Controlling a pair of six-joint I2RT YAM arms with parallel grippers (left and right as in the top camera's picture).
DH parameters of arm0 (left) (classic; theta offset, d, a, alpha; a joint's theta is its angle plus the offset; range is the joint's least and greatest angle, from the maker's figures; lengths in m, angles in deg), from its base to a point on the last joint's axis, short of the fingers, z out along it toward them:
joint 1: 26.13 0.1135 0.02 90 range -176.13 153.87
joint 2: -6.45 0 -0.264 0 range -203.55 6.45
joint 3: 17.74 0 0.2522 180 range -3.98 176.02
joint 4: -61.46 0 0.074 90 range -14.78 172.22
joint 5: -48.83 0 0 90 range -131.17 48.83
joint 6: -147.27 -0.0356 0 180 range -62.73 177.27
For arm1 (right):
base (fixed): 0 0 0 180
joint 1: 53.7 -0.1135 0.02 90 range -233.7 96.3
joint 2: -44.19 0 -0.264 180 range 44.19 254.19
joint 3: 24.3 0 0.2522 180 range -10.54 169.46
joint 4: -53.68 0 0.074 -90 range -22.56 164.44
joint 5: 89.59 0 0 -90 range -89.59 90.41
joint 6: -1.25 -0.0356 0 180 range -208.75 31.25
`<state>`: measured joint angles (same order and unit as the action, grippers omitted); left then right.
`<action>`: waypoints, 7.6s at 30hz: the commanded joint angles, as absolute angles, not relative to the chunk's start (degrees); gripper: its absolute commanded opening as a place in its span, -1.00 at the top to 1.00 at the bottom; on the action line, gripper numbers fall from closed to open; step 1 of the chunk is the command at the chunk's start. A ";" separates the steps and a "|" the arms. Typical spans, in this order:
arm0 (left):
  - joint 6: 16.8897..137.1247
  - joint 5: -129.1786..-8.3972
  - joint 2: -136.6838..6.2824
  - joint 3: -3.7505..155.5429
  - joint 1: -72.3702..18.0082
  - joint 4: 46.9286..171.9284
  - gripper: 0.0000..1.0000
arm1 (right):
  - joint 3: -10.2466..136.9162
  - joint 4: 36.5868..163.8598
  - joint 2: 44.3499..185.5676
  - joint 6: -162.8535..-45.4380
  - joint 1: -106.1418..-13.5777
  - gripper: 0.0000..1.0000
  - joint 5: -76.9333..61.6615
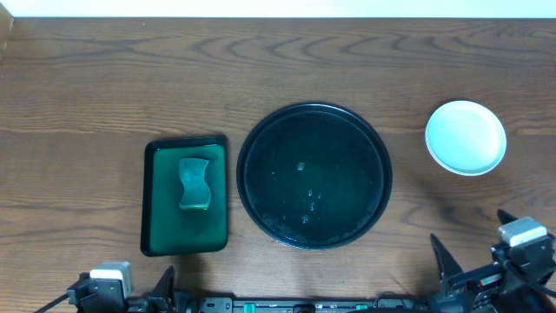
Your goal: Clean dirty plates on tray and stack at the side
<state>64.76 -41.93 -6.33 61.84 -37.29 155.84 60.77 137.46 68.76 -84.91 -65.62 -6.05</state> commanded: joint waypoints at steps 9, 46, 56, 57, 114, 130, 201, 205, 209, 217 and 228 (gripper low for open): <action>65.06 -41.64 -6.15 62.15 -37.62 155.84 -0.63 | 60.92 134.18 68.61 -90.86 -66.12 -0.99 -11.14; 65.06 -41.64 -6.15 62.15 -37.62 155.84 -0.64 | -5.77 49.31 44.50 -109.02 -57.36 -0.99 -6.01; 65.06 -41.66 -6.15 62.15 -37.62 155.84 -0.64 | -10.25 45.44 44.50 -113.52 -57.38 -0.99 1.58; 65.06 -41.64 -6.15 62.15 -37.62 155.84 -0.64 | -10.25 45.70 44.50 -113.54 -57.38 -0.99 1.88; 65.06 -41.64 -6.15 62.15 -37.62 155.84 -0.64 | -10.25 71.56 44.50 -106.27 -60.11 -0.99 -1.75; 61.96 -38.52 -6.15 61.10 -37.62 134.49 -0.64 | -10.25 71.56 44.50 -106.27 -60.11 -0.98 -1.75; 76.87 -40.77 6.37 -3.75 -27.69 79.39 -0.64 | -10.25 71.56 44.50 -106.27 -60.11 -0.98 -1.75; 76.87 -40.75 6.37 -3.75 -27.69 79.39 -0.64 | -10.25 71.56 44.50 -106.27 -60.11 -0.98 -1.75; 76.87 -40.75 6.30 -3.75 -27.69 79.39 -0.64 | -10.25 71.56 44.50 -106.27 -60.11 -0.98 -1.75; 76.87 -40.75 6.22 -3.75 -27.69 79.39 -0.64 | -10.25 71.56 44.50 -106.27 -60.11 -0.99 -1.75; 76.87 -40.75 6.22 -3.75 -27.69 79.39 -0.64 | -10.25 71.56 44.50 -106.27 -60.11 -0.99 -1.75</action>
<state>76.80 -41.49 5.82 -3.20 -28.04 76.46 -10.16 71.34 44.85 -107.34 -59.67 -1.31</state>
